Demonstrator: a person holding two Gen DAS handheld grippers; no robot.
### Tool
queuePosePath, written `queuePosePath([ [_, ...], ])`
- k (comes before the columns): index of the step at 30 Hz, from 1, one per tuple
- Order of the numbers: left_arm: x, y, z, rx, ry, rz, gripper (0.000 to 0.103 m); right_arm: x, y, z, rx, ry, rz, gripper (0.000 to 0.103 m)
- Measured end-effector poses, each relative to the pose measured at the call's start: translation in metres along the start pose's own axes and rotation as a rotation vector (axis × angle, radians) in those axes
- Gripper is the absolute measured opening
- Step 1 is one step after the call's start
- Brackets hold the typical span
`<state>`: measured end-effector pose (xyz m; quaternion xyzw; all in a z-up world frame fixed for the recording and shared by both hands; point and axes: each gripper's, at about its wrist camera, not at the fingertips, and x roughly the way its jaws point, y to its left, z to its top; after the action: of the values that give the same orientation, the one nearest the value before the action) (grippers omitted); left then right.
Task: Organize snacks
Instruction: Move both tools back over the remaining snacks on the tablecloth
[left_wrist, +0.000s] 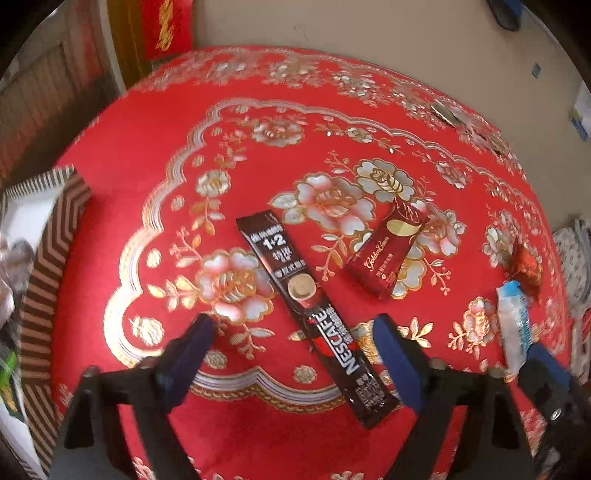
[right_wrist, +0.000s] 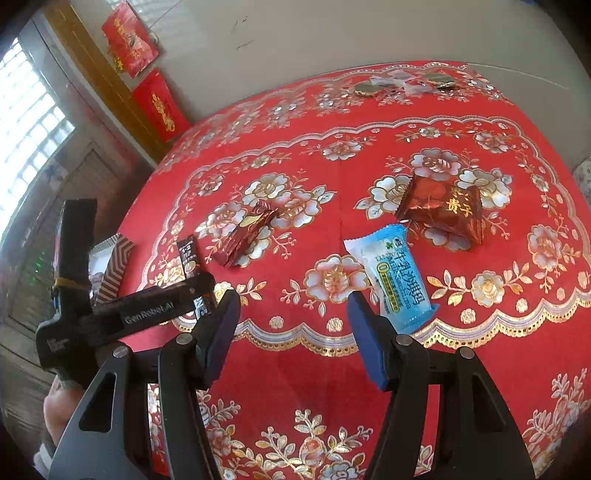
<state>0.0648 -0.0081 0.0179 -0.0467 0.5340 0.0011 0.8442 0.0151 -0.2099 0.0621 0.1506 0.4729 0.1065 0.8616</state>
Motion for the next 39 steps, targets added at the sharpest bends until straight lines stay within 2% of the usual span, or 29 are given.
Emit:
queuePosePath([
  [6, -0.003, 0.012, 0.003, 0.029, 0.001, -0.046, 0.052, 0.009, 0.009, 0.009, -0.023, -0.002, 0.003, 0.061],
  [8, -0.005, 0.017, 0.001, 0.037, 0.006, -0.073, 0.037, 0.017, 0.018, 0.015, -0.044, 0.002, 0.005, 0.06],
  [9, -0.007, 0.018, 0.0, 0.048, 0.006, -0.079, 0.033, 0.022, 0.024, 0.018, -0.057, 0.007, 0.007, 0.06],
  [11, -0.009, 0.019, -0.003, 0.066, 0.004, -0.073, 0.018, 0.034, 0.033, 0.025, -0.073, 0.024, 0.003, 0.06],
  [14, -0.009, 0.03, -0.006, 0.072, 0.019, -0.09, 0.013, 0.057, 0.046, 0.037, -0.074, 0.057, -0.016, 0.06],
  [17, -0.011, 0.04, -0.007, 0.037, 0.044, -0.142, 0.013, 0.08, 0.057, 0.046, -0.089, 0.093, -0.051, 0.06],
  [22, -0.023, 0.043, -0.006, 0.014, 0.016, -0.145, 0.015, 0.095, 0.067, 0.054, -0.082, 0.099, -0.082, 0.06],
  [24, -0.025, 0.045, -0.005, -0.012, 0.015, -0.149, 0.022, 0.104, 0.077, 0.057, -0.107, 0.114, -0.122, 0.06],
  [26, -0.025, 0.047, -0.006, -0.019, 0.016, -0.134, 0.039, 0.115, 0.084, 0.059, -0.121, 0.126, -0.172, 0.06],
  [28, -0.026, 0.051, -0.008, -0.029, 0.017, -0.136, 0.046, 0.122, 0.088, 0.06, -0.146, 0.127, -0.21, 0.061],
  [30, -0.029, 0.051, -0.008, -0.034, 0.012, -0.131, 0.048, 0.124, 0.091, 0.058, -0.178, 0.13, -0.219, 0.061],
  [32, -0.029, 0.051, -0.007, -0.042, 0.012, -0.126, 0.058, 0.121, 0.087, 0.055, -0.209, 0.13, -0.24, 0.061],
  [37, -0.024, 0.039, -0.002, -0.076, 0.023, -0.132, 0.061, 0.099, 0.052, 0.049, -0.176, 0.116, -0.273, 0.061],
  [39, -0.019, 0.03, 0.0, -0.089, 0.047, -0.14, 0.061, 0.087, 0.038, 0.05, -0.14, 0.096, -0.228, 0.061],
])
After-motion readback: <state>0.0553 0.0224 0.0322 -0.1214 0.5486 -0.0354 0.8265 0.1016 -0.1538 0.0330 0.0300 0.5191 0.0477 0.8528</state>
